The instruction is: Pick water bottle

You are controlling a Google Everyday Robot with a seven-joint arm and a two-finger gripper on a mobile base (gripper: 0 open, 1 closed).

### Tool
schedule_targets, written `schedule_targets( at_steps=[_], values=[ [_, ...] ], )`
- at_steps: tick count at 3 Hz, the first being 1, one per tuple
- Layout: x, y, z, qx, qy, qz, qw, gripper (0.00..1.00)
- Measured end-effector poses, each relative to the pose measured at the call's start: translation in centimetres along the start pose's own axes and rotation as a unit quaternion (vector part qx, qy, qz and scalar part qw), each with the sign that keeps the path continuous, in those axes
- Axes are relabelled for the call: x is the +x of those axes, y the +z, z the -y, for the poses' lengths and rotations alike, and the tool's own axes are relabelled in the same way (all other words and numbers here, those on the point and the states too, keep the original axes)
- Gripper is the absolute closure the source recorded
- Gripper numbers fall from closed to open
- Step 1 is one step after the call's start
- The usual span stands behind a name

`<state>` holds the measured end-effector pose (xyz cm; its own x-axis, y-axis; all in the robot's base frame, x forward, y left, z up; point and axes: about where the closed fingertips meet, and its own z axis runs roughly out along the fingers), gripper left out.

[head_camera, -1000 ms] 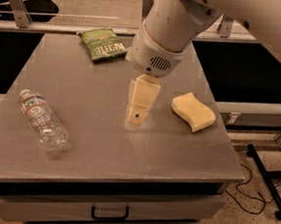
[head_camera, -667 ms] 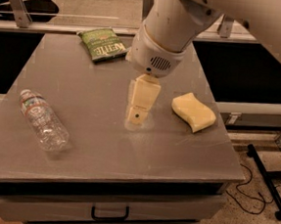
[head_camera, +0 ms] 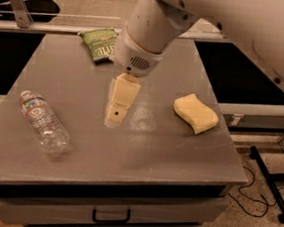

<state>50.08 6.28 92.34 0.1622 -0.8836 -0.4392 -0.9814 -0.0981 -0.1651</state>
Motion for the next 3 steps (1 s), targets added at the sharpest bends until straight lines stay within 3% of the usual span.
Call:
schedule_targets(
  at_steps=[1, 2, 3],
  values=[
    [-3.3, 3.1, 0.8, -0.016, 0.008, 0.020, 0.9996, 0.00],
    [-6.9, 5.4, 1.7, -0.017, 0.028, 0.046, 0.9984, 0.00],
    [-6.9, 5.4, 1.7, -0.017, 0.028, 0.046, 0.9984, 0.00]
  ],
)
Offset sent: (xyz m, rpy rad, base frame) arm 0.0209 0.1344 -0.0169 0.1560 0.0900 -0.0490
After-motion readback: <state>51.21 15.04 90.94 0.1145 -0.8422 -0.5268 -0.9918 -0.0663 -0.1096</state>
